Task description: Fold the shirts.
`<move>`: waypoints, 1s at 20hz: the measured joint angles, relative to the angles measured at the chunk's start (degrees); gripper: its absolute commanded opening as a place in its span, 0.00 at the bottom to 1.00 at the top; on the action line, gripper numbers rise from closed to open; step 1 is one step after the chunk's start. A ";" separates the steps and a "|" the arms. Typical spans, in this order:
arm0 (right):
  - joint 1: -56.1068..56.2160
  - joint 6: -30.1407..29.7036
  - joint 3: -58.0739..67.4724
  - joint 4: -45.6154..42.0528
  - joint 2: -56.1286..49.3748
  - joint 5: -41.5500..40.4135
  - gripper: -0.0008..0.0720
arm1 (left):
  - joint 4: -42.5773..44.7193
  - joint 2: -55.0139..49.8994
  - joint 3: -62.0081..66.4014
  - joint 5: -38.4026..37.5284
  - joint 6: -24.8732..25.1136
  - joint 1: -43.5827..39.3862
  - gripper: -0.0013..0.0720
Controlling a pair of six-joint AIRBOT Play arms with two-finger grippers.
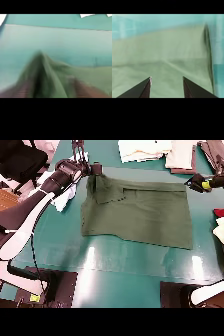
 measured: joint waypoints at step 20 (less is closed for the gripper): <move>-26.49 -17.38 -48.33 10.45 32.33 9.46 0.65 | -57.20 25.07 -45.09 -37.51 48.76 24.70 0.86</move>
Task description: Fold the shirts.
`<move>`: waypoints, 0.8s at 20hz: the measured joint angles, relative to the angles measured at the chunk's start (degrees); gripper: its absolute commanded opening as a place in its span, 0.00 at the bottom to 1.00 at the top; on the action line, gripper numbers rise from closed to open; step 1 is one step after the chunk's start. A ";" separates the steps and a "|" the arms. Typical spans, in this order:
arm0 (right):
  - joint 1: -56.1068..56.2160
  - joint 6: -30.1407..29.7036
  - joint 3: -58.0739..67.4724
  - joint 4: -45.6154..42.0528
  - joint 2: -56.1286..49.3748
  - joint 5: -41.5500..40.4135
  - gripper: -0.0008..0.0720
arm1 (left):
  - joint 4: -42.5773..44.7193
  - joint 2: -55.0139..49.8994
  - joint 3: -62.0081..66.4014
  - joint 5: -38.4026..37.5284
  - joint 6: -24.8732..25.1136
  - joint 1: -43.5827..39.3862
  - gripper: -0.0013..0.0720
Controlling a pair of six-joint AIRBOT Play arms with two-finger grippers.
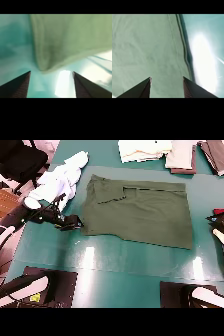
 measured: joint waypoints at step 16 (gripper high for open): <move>5.77 -0.42 2.27 -0.02 0.76 1.29 0.62 | -12.44 -3.89 -7.19 6.54 14.45 2.67 0.82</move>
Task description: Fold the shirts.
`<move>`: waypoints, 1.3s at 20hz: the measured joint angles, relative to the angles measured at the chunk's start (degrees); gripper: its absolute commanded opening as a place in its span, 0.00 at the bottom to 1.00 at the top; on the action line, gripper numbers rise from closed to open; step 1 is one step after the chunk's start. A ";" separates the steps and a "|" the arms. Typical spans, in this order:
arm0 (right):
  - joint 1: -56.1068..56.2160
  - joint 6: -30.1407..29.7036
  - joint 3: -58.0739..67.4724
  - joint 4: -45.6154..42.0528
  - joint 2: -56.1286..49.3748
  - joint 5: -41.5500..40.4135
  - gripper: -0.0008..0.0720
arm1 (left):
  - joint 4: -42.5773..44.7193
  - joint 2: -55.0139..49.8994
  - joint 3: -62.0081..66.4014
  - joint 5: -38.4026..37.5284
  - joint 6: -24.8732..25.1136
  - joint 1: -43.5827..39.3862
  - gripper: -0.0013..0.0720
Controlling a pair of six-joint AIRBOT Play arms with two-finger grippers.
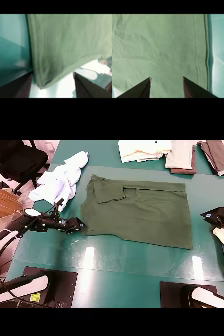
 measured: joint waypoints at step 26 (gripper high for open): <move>-7.45 4.26 -13.44 -10.47 -4.42 2.93 0.76 | -1.44 -0.17 10.38 -2.05 -7.58 -10.27 0.06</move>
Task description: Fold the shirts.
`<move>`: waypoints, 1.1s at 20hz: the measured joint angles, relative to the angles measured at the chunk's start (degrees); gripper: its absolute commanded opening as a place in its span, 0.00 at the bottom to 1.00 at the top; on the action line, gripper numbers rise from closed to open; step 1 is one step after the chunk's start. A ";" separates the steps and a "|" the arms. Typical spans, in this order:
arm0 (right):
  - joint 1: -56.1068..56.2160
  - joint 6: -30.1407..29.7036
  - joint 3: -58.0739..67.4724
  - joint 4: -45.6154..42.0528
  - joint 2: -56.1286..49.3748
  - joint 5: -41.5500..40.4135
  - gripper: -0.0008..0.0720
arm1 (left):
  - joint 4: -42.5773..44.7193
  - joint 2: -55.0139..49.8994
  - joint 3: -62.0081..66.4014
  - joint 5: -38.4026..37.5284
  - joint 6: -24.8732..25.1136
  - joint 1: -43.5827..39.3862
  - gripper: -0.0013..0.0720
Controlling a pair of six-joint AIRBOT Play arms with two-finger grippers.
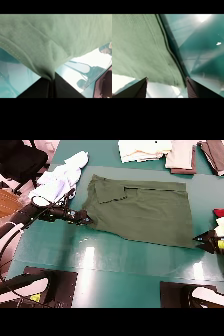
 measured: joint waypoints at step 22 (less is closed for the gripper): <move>9.66 -3.91 19.10 9.57 21.75 -1.09 0.04 | -1.79 7.26 27.26 -3.85 -6.49 -0.07 0.05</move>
